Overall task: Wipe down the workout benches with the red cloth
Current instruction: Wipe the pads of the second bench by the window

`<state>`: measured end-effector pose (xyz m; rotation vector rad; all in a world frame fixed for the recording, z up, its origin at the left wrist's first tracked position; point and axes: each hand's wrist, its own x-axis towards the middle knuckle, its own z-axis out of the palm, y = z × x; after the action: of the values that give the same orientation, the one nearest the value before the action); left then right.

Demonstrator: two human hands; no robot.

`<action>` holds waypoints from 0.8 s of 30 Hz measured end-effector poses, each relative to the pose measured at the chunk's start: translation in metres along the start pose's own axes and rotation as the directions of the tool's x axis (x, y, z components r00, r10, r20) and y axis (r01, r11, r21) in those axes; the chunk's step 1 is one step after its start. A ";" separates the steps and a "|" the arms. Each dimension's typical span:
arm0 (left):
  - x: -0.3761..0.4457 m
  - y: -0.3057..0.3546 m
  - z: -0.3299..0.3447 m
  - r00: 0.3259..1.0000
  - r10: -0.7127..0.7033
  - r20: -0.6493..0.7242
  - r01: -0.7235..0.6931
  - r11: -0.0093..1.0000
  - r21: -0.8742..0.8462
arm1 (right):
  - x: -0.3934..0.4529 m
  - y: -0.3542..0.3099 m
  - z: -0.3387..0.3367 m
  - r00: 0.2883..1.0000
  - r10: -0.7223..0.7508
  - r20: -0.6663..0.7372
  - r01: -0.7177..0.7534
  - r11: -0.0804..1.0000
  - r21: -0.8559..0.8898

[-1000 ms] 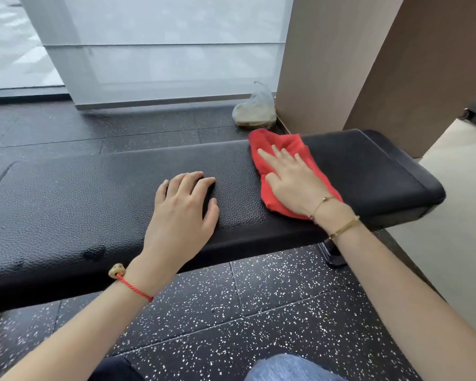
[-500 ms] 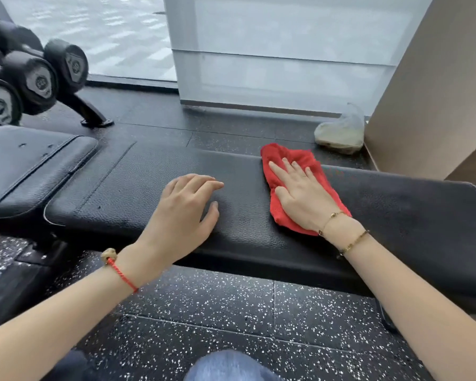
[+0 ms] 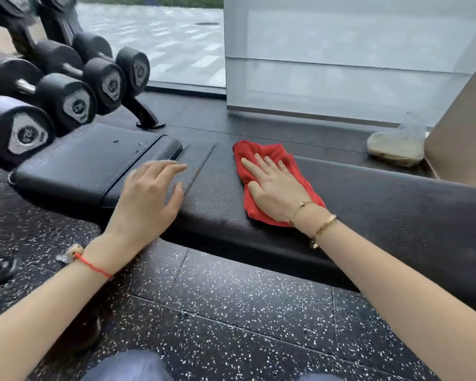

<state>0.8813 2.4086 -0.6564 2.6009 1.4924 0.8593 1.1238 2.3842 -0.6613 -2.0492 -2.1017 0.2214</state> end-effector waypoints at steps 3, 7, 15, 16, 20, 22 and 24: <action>0.010 -0.021 0.001 0.999 0.025 0.029 -0.025 1.000 -0.019 | 0.029 -0.029 0.000 0.997 0.079 0.010 -0.079 0.997 -0.004; 0.018 -0.036 0.010 0.994 0.087 0.067 -0.083 0.995 -0.052 | 0.024 -0.074 0.016 1.000 0.019 -0.004 -0.019 1.000 -0.006; 0.022 -0.060 0.024 0.986 0.139 0.096 -0.129 0.986 -0.105 | -0.005 -0.069 0.016 0.986 0.155 -0.055 -0.155 0.988 -0.011; 0.022 -0.062 0.024 0.984 0.147 0.097 -0.136 0.984 -0.113 | 0.002 -0.066 0.014 0.976 0.212 -0.046 -0.213 0.977 -0.017; 0.021 -0.062 0.025 0.980 0.171 0.105 -0.159 0.981 -0.113 | 0.029 -0.083 0.016 0.952 0.302 -0.043 -0.302 0.953 -0.005; 0.021 -0.061 0.025 0.979 0.169 0.112 -0.158 0.982 -0.101 | 0.029 -0.102 0.022 0.967 0.250 -0.058 -0.250 0.968 -0.005; 0.021 -0.060 0.025 0.979 0.165 0.116 -0.154 0.983 -0.096 | 0.017 -0.114 0.029 0.983 0.160 -0.090 -0.163 0.986 -0.025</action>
<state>0.8538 2.4644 -0.6848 2.6828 1.2027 0.7399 1.0060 2.3990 -0.6606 -2.2079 -1.9018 0.1195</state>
